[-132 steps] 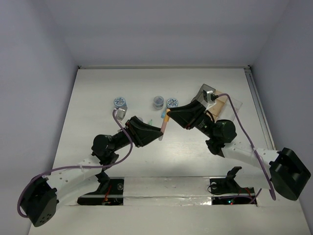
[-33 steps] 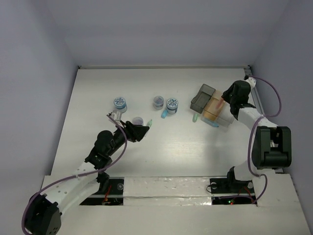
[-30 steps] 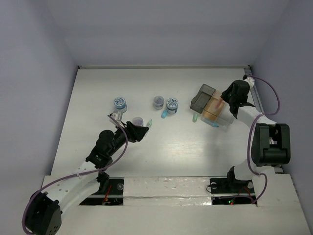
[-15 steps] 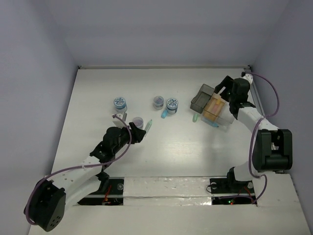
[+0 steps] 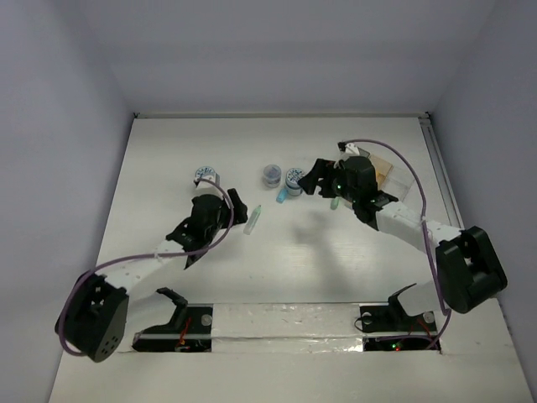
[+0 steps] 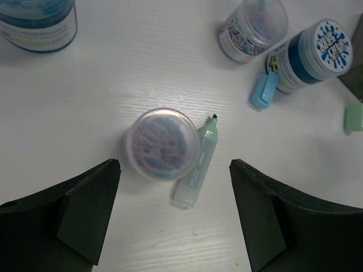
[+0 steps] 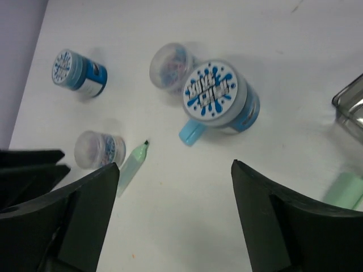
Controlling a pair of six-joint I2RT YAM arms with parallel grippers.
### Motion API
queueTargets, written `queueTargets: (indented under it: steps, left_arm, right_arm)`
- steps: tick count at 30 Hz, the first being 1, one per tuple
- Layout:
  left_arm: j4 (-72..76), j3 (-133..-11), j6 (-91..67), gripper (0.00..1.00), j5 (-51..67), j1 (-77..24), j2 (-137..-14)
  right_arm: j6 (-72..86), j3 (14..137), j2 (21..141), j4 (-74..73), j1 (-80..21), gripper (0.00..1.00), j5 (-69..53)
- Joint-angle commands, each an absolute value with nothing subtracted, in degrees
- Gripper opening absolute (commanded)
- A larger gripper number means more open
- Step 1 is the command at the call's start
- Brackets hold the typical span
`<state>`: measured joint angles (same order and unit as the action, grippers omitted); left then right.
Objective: Sort the stationery into containers
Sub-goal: Pick up the stationery from the center of the board, then place the stationery in the storage box.
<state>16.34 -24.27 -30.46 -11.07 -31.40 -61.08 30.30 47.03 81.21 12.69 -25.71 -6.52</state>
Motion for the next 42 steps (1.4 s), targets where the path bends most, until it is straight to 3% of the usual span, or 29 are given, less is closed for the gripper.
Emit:
queueTargets:
  steps: [1, 8, 11, 14, 15, 18, 21, 28, 37, 40, 42]
  left_arm:
    - [14.4, -30.3, -27.0, 0.76, -14.8, -31.4, -67.0]
    - [13.2, -36.1, -25.1, 0.75, -15.5, -31.4, -77.7]
    - [12.8, -37.6, -25.0, 0.69, -17.4, -31.4, -80.1]
    - [12.4, -38.4, -25.0, 0.53, -19.2, -31.4, -81.9]
    - [12.5, -38.6, -25.0, 0.40, -19.7, -31.4, -82.2]
    - [11.3, -39.6, -25.0, 0.14, -22.1, -31.4, -81.1]
    - [9.8, -41.7, -24.6, 0.07, -23.5, -31.4, -76.8]
    - [7.5, -51.0, -23.6, 0.00, -20.3, -35.1, -71.0]
    - [10.0, -71.4, -22.9, 0.00, -14.7, -45.5, -87.2]
    - [10.5, -79.3, -22.5, 0.00, -13.0, -47.0, -94.7]
    - [10.5, -84.5, -22.4, 0.00, -11.4, -47.8, -99.7]
  right_arm:
    - [30.5, 44.1, 77.0, 14.2, -26.7, 0.88, -8.8]
    - [28.9, 38.6, 65.1, 10.8, -27.3, 0.94, -11.2]
    - [28.5, 37.9, 62.8, 10.2, -27.3, 0.94, -12.4]
    - [28.1, 37.4, 61.1, 9.7, -27.3, 0.94, -13.3]
    - [28.0, 37.2, 60.6, 9.5, -27.3, 0.94, -13.4]
    - [27.3, 36.7, 58.1, 8.5, -27.3, 0.94, -12.7]
    - [27.2, 35.9, 55.6, 8.1, -27.3, 0.94, -11.6]
    - [28.0, 34.1, 49.0, 7.8, -27.3, 0.95, -6.9]
    - [28.7, 32.4, 32.7, 3.4, -27.3, 0.97, 6.4]
    - [28.6, 31.2, 25.7, 1.7, -27.3, 0.88, 12.7]
    - [28.9, 30.7, 21.0, 0.4, -27.3, 0.44, 17.0]
